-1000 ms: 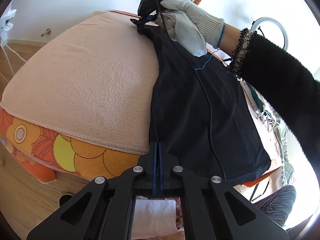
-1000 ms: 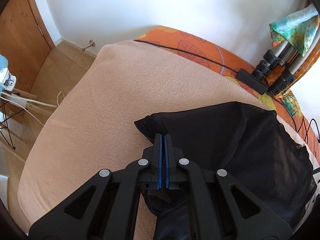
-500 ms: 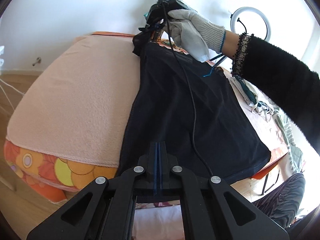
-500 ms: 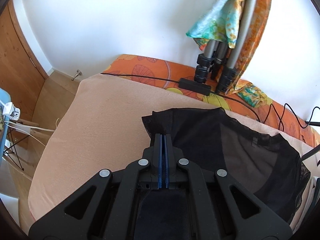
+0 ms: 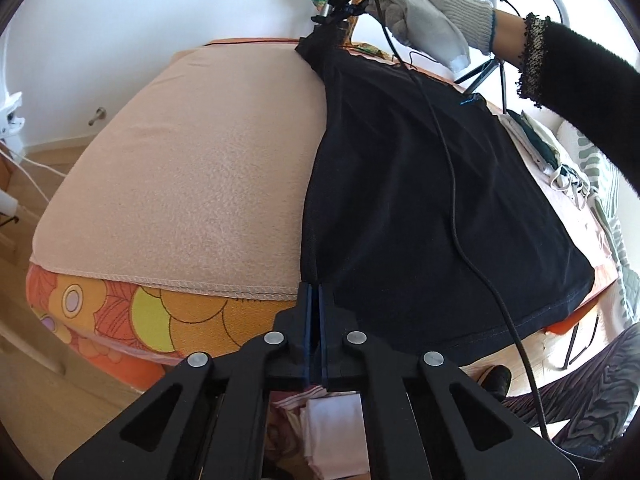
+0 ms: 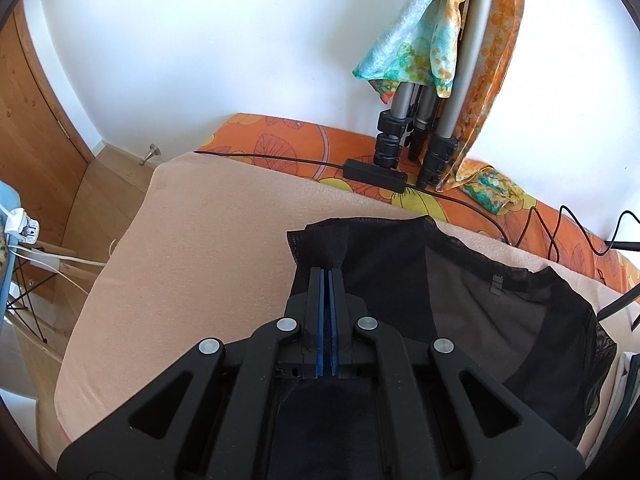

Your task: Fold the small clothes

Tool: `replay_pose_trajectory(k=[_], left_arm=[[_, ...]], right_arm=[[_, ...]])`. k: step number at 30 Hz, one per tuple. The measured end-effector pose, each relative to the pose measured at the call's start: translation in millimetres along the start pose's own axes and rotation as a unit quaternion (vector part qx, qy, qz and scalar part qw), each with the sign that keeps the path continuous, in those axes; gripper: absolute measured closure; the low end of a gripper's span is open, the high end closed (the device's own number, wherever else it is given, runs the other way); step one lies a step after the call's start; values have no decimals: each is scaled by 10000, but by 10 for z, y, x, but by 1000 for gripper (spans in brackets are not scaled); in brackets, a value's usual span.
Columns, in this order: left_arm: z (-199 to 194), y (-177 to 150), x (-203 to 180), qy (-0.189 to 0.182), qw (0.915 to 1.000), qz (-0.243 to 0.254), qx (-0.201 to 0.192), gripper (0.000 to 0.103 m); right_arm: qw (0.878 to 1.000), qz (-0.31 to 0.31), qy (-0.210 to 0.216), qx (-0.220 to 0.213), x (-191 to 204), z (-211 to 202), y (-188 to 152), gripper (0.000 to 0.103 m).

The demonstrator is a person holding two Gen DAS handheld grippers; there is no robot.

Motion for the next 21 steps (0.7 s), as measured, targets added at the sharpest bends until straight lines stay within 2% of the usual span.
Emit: replay_pose_trajectory(k=[4, 8, 12, 17, 21], left_arm=[[-190, 142, -162, -288, 9989, 142, -349, 102], [-288, 224, -410, -611, 9967, 300, -451, 102], [-278, 221, -680, -881, 9935, 618, -364, 102], [-183, 104, -1032, -1153, 9881, 1019, -73, 102], [-97, 32, -1220, -1236, 9852, 1183, 104, 102]], right_arm=[[10000, -23, -18, -12, -22, -21, 5, 100], [10000, 48, -51, -66, -148, -105, 12, 100], [9998, 161, -129, -46, -360, -176, -41, 100], [9985, 290, -465, 23, -778, -237, -179, 100], [9968, 495, -625, 101, -1113, -192, -294, 100]])
Point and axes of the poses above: each gripper's, at about its wrist camera, not at the fingertips, and z roughly the way its jaws point, x to its left, y to its top, the point moved 9 cm from there along z, roughly the way its jaws point, and after that the axes turned 1 degree about y, right-handed, at the moved point
